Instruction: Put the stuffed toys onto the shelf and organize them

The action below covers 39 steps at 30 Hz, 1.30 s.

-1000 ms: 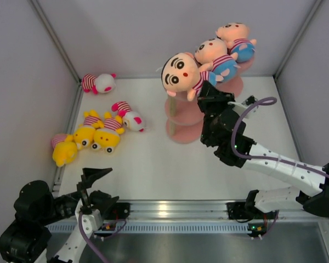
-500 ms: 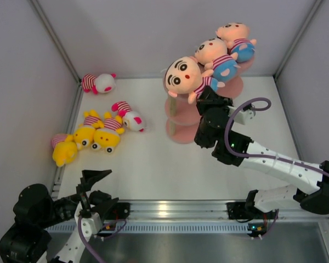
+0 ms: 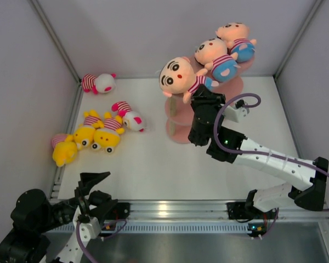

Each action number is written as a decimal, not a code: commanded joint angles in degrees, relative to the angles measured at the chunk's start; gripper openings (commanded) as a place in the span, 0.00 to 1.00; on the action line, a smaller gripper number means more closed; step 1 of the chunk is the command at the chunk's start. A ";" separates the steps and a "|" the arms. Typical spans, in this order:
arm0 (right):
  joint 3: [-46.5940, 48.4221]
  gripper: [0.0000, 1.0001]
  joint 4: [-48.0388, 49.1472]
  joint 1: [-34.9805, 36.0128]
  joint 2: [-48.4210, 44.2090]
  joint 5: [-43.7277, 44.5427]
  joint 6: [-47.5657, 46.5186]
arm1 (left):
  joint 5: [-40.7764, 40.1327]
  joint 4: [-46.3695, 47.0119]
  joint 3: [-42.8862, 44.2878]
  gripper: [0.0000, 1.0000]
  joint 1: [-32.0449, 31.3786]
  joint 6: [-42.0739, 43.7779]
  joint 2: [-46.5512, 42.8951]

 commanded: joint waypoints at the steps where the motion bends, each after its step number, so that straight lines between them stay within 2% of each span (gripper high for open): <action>1: 1.20 0.28 0.39 -0.61 -1.08 4.88 1.33 | -0.06 -1.50 0.04 0.98 0.08 0.24 -0.70; 5: 0.77 0.22 -0.32 -1.49 -1.35 4.70 2.64 | 0.20 -1.50 -0.05 0.98 0.08 0.33 -0.61; 8: 1.38 0.22 -0.76 -2.11 -1.44 4.87 2.65 | 0.29 -1.59 0.04 0.98 0.08 0.33 -0.61; 19: -0.90 0.57 -2.34 -2.98 -2.84 4.53 5.38 | 0.02 -1.59 0.13 0.98 0.08 -0.37 -0.70; 28: -2.14 0.62 -3.30 -3.43 -4.86 2.95 6.08 | 0.29 -1.50 -0.22 0.98 0.08 -0.37 -0.70; 30: -2.66 0.66 -3.39 -3.43 -5.82 1.98 5.91 | 0.20 -1.50 -0.22 0.98 0.08 -0.46 -0.78; 34: -4.68 0.70 -1.91 -3.43 -8.46 -3.45 0.92 | 0.20 -1.59 -0.31 0.98 0.08 -0.72 -0.78; 38: -11.77 0.71 5.56 -3.43 -13.55 -11.10 -8.84 | -0.41 -1.50 -0.22 0.98 0.17 -1.16 -0.87; 39: -13.37 0.71 10.01 -3.43 -16.52 -13.30 -11.73 | -0.68 -1.50 -0.22 0.98 0.08 -1.69 -0.87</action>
